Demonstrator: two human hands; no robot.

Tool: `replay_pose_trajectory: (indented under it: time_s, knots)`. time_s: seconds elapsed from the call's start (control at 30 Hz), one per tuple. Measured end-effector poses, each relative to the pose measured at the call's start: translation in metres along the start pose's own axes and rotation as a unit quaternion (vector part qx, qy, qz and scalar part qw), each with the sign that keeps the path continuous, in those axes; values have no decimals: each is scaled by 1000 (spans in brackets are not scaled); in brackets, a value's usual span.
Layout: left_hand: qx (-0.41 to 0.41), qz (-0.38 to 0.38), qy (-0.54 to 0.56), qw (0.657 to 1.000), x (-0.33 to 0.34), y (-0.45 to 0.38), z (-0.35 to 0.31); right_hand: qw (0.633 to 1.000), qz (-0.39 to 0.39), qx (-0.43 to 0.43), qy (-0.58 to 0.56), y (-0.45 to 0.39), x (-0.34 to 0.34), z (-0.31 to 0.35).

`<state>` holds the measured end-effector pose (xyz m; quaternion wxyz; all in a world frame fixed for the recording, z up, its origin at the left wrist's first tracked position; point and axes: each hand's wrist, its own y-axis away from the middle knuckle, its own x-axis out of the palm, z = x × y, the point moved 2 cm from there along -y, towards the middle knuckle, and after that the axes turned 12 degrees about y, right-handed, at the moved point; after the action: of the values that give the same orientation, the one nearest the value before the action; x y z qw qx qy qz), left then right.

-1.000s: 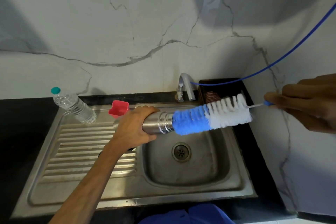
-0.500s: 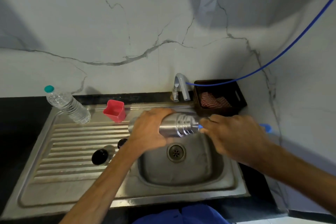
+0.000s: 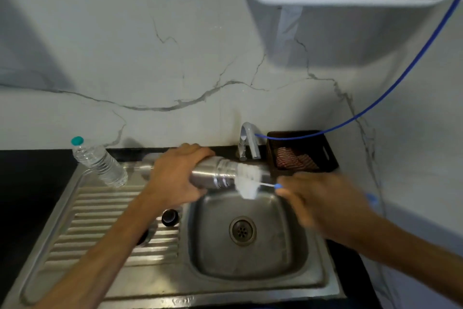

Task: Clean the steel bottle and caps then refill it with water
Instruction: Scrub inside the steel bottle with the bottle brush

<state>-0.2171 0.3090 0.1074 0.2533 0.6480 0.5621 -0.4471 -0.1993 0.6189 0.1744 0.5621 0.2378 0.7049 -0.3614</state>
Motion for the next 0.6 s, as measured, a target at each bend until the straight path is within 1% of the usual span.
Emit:
replay_pose_trajectory:
  time_s: [0.03,0.07,0.13,0.17,0.2,0.23,0.27,0.3,0.37,0.43,0.5,0.57,0.6]
  knots:
    - [20,25,-6,999,7,-5,-12,1000,8,-6,22,-6,17,17]
    - [38,54,-20,998,13,-8,-18,999,-2,-19,50,-8,33,31]
    - [32,81,-41,995,15,-5,-10,998,-2,-57,34,-4,39,14]
    - [19,76,-38,996,10,1,-1,997,-23,-65,22,-2,32,-2]
    - [-2,54,-27,998,7,5,10,996,-52,-66,22,1,23,-16]
    - [-22,27,-14,999,5,7,14,996,-63,-59,30,1,16,-20]
    - [-33,12,-2,999,9,4,9,996,-52,-49,46,-4,13,-17]
    - [-27,18,7,999,15,-1,0,996,-46,-49,59,-12,18,-9]
    - [-1,67,13,998,30,-6,-20,997,-32,-55,51,-20,39,9]
    - [5,81,-6,997,27,2,-11,995,-34,-89,25,-9,42,-1]
    - [-21,44,-12,999,12,14,13,992,-86,-91,30,3,25,-19]
    - [-44,5,-11,999,12,11,14,994,-90,-53,34,-1,19,-14]
    - [-35,14,-6,999,18,6,4,994,-84,-53,51,-11,25,-4]
